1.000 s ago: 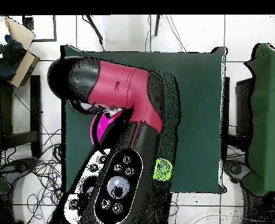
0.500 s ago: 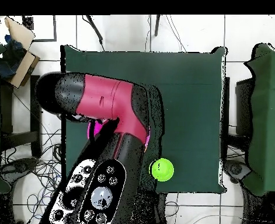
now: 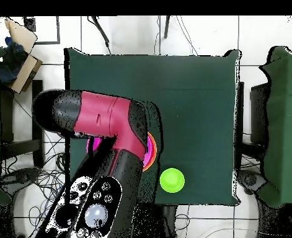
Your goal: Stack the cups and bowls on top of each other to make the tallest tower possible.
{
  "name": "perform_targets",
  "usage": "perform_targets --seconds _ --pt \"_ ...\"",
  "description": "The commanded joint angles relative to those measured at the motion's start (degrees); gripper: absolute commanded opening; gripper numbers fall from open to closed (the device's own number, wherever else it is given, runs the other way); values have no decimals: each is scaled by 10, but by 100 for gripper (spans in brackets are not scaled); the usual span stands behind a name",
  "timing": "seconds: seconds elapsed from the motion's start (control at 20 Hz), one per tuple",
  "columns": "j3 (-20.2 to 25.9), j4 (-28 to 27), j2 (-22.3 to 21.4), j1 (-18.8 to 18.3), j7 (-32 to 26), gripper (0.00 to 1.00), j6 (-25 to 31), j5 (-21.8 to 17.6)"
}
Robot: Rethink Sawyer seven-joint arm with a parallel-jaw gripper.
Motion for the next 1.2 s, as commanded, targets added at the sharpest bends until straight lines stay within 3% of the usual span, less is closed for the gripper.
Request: perform_targets --seconds 0.05,0.25,1.2 --pt "17 49 14 7 92 0 20 -22" --pt "9 44 18 15 98 0 40 -28" --pt "-12 54 49 26 99 0 -10 -35"
